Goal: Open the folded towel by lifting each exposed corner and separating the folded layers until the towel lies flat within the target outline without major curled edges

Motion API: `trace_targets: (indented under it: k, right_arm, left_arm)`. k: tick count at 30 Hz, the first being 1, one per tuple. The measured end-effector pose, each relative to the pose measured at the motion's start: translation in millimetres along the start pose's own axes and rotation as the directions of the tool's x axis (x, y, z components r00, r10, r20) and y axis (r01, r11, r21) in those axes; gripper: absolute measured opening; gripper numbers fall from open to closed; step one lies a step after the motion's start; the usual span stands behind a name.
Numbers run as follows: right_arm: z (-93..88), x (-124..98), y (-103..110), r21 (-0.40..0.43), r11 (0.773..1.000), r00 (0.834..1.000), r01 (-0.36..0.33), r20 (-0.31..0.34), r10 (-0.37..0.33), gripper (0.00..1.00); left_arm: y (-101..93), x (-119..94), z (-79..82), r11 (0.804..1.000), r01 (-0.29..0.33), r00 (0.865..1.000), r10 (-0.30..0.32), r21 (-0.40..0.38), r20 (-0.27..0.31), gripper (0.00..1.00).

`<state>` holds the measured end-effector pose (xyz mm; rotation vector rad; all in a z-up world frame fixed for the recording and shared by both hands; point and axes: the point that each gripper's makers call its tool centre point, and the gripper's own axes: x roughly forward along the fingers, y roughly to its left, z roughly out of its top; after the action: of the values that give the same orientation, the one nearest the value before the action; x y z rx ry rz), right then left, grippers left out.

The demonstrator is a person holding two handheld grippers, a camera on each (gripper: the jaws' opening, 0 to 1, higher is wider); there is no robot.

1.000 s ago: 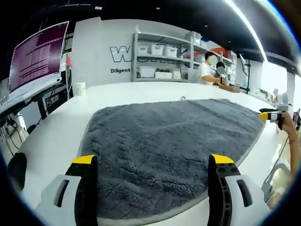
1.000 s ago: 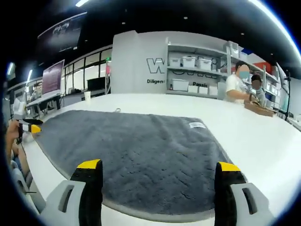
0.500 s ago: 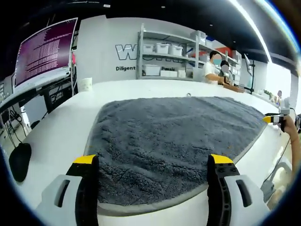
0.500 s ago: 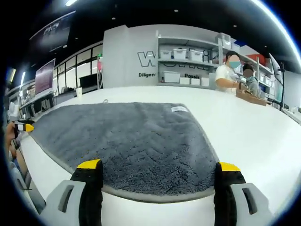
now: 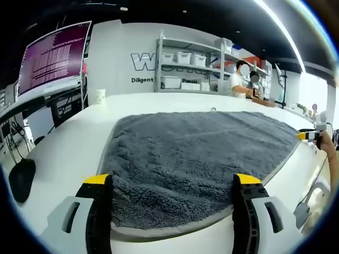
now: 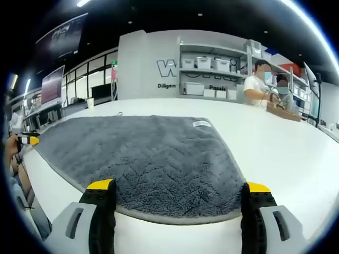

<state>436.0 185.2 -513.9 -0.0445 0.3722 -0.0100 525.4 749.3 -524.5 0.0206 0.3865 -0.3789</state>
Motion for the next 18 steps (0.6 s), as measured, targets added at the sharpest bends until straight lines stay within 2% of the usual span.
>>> trace_targets:
  k: [1, 9, 10, 15, 18]
  right_arm:
    - [5.7, -5.4, -0.9, 0.000, 1.000, 1.000, 0.001, 0.015, -0.001, 0.99]
    - [25.1, -37.9, 2.3, 0.001, 1.000, 0.999, 0.010, 0.043, -0.010, 0.99]
    - [29.5, -44.4, 2.3, -0.019, 1.000, 0.999, 0.016, 0.048, -0.015, 0.99]
    - [31.6, -60.9, 14.1, -0.014, 1.000, 1.000, -0.028, 0.008, 0.028, 0.99]
    - [31.8, -68.1, 23.3, -0.041, 0.998, 0.998, -0.054, -0.015, 0.054, 0.99]
  left_arm:
    - [-2.9, -7.2, 11.9, 1.000, 0.002, 0.999, -0.002, -0.001, 0.035, 0.98]
    - [-9.0, -32.1, 25.7, 1.000, 0.008, 0.999, -0.007, -0.008, 0.047, 0.99]
    - [-9.3, -40.9, 30.2, 1.000, -0.004, 0.998, 0.005, -0.025, 0.067, 0.99]
    - [-13.9, -60.2, 36.8, 0.999, 0.006, 0.996, -0.002, -0.043, 0.088, 0.99]
    - [-18.8, -75.3, 32.3, 0.997, 0.041, 0.997, -0.036, -0.068, 0.072, 0.99]
